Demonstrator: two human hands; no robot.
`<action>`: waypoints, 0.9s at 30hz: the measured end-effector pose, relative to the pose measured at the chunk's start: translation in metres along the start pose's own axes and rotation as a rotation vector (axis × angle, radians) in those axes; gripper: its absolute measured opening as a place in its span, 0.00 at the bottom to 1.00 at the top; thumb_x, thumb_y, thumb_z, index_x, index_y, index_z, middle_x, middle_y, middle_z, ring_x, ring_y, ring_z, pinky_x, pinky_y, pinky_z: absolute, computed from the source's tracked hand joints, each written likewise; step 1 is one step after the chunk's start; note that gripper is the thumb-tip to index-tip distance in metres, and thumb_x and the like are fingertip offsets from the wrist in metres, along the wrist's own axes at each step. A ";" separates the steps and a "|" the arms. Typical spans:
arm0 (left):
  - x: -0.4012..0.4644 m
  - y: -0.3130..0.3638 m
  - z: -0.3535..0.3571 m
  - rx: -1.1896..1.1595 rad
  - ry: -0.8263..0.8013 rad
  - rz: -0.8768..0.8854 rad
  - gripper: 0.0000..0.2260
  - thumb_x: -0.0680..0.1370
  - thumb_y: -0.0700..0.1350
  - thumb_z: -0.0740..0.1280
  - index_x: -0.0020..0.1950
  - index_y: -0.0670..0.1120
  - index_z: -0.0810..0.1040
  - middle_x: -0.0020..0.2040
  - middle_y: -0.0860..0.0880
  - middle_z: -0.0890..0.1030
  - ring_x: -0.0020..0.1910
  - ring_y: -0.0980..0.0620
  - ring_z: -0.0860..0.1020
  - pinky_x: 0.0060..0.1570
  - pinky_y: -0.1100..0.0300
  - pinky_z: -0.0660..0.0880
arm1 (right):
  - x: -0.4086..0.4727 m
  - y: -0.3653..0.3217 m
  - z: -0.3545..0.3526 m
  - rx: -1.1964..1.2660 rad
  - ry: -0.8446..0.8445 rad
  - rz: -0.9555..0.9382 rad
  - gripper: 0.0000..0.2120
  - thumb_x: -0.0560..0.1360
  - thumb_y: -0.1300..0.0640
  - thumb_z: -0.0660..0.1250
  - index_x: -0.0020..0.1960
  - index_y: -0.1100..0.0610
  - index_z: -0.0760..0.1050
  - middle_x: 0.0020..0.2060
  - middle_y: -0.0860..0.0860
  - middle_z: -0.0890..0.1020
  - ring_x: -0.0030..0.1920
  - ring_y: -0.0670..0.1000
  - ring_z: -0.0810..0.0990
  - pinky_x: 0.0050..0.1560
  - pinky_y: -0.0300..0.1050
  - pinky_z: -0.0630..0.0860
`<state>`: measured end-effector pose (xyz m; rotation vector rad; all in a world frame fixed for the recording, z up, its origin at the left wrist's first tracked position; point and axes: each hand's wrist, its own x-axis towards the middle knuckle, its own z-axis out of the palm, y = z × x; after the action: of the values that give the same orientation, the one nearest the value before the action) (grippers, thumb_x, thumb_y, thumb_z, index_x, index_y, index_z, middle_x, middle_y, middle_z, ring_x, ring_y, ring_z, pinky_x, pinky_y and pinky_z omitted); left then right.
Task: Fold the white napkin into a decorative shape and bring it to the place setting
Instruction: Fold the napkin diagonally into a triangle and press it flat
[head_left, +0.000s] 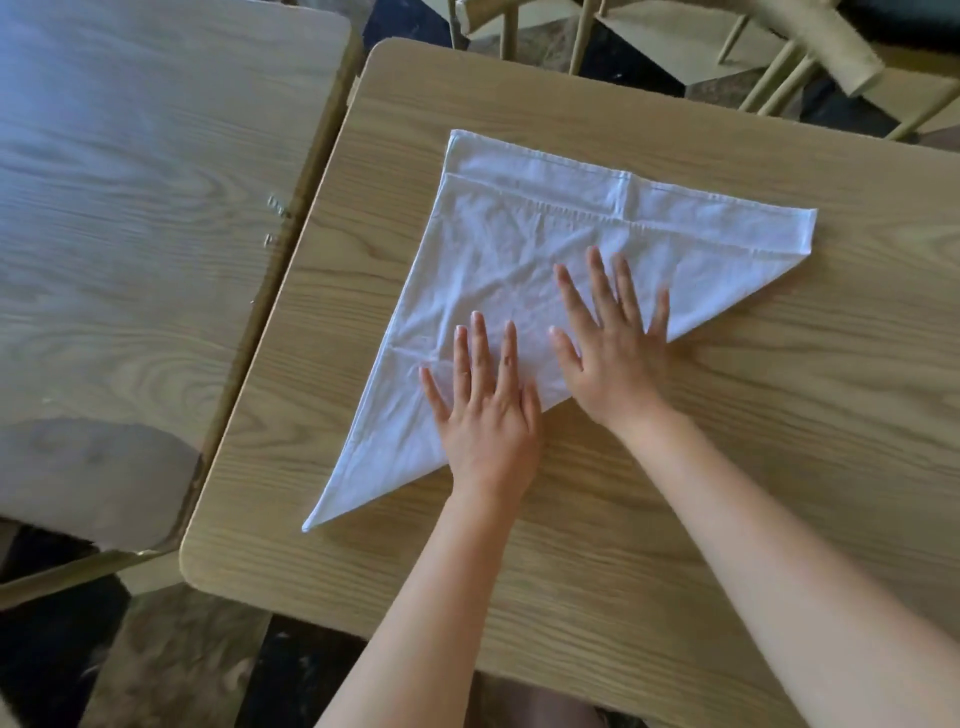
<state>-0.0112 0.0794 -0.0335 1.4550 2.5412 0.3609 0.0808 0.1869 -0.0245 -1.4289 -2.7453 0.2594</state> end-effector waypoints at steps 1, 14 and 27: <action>-0.006 -0.011 -0.001 0.016 -0.003 -0.012 0.25 0.79 0.53 0.50 0.76 0.52 0.55 0.77 0.48 0.54 0.76 0.52 0.50 0.71 0.44 0.42 | -0.001 -0.009 0.007 -0.004 -0.046 -0.010 0.29 0.76 0.41 0.45 0.75 0.46 0.49 0.76 0.52 0.51 0.76 0.55 0.47 0.69 0.68 0.43; -0.083 -0.094 -0.038 0.023 -0.122 -0.242 0.26 0.77 0.64 0.45 0.75 0.63 0.46 0.75 0.53 0.36 0.73 0.55 0.32 0.69 0.51 0.29 | -0.003 -0.010 0.013 -0.020 -0.067 0.004 0.31 0.73 0.38 0.44 0.75 0.44 0.48 0.76 0.54 0.51 0.75 0.57 0.48 0.68 0.69 0.43; -0.170 -0.096 -0.041 0.061 -0.218 -0.182 0.30 0.76 0.69 0.41 0.76 0.61 0.48 0.78 0.47 0.41 0.76 0.49 0.38 0.70 0.42 0.39 | -0.062 -0.010 0.013 -0.039 -0.110 -0.056 0.31 0.74 0.38 0.46 0.75 0.45 0.50 0.76 0.54 0.53 0.75 0.59 0.50 0.67 0.72 0.45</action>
<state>-0.0167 -0.1191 -0.0158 1.1955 2.4988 0.0918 0.1071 0.1292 -0.0333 -1.3836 -2.8889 0.2932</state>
